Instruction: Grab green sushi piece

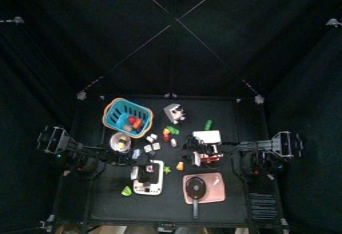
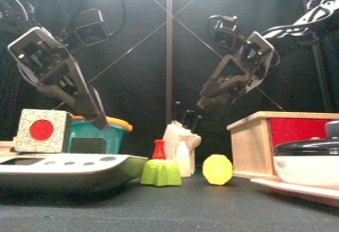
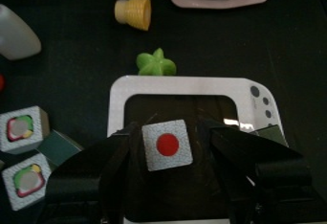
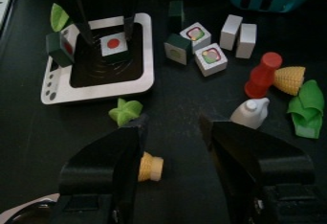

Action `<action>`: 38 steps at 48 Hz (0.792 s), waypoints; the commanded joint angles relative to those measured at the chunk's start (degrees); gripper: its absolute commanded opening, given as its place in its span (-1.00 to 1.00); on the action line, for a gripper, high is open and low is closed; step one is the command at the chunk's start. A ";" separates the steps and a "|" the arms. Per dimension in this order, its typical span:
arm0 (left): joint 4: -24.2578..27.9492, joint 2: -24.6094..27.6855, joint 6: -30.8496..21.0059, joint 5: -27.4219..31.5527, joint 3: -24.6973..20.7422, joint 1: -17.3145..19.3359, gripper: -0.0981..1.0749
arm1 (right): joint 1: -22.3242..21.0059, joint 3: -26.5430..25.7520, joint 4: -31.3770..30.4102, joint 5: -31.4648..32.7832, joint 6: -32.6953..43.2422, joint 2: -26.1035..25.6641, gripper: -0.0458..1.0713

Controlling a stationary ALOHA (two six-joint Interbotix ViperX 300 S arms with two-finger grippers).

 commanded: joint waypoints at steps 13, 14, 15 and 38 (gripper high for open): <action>-0.26 0.35 0.18 -0.18 -1.41 -0.09 0.82 | 0.00 -1.41 0.00 -0.18 -0.09 -0.70 0.57; -0.26 0.44 0.18 -0.18 -1.32 -0.09 0.82 | 0.00 -1.41 0.00 -0.18 -0.09 -0.70 0.57; -0.18 0.62 0.18 -0.09 -1.32 -0.09 0.82 | 0.00 -1.41 0.00 -0.18 -0.09 -0.70 0.58; 0.97 3.16 0.18 0.00 -1.05 0.18 0.79 | -0.09 -1.41 0.00 -0.18 -0.09 -0.53 0.57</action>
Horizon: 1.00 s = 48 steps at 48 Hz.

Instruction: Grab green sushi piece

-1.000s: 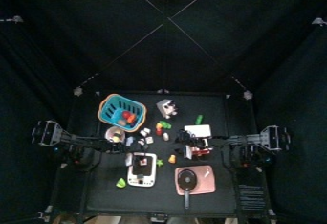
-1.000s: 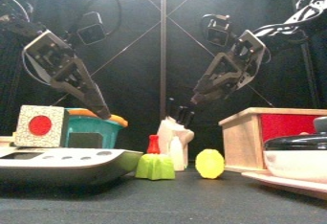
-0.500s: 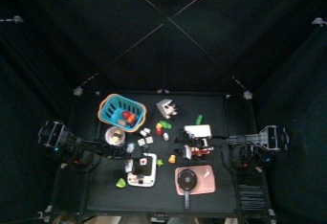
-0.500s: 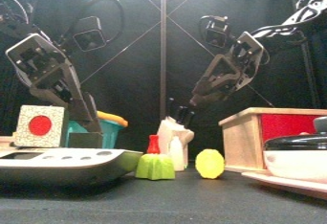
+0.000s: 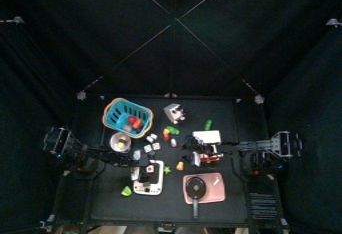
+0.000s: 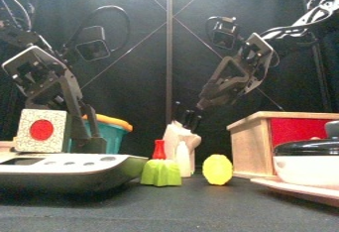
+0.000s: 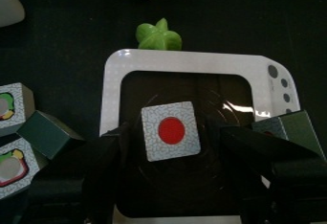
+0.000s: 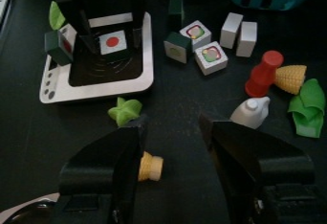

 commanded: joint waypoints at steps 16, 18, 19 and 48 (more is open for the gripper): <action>0.09 -0.26 0.18 -0.35 -1.05 0.26 0.46 | -0.09 -1.32 0.00 -0.18 -0.09 -0.70 0.57; 0.09 -0.53 0.18 -0.18 -1.23 0.26 0.42 | 0.00 -1.23 0.00 -0.18 -0.09 -0.70 0.57; 0.09 -0.70 0.18 -0.26 -1.23 0.18 0.40 | -0.09 -1.32 0.00 -0.18 -0.09 -0.70 0.57; 0.18 -3.87 0.18 -0.18 -1.23 0.26 0.38 | 0.00 -1.32 0.00 -0.18 -0.09 -0.53 0.57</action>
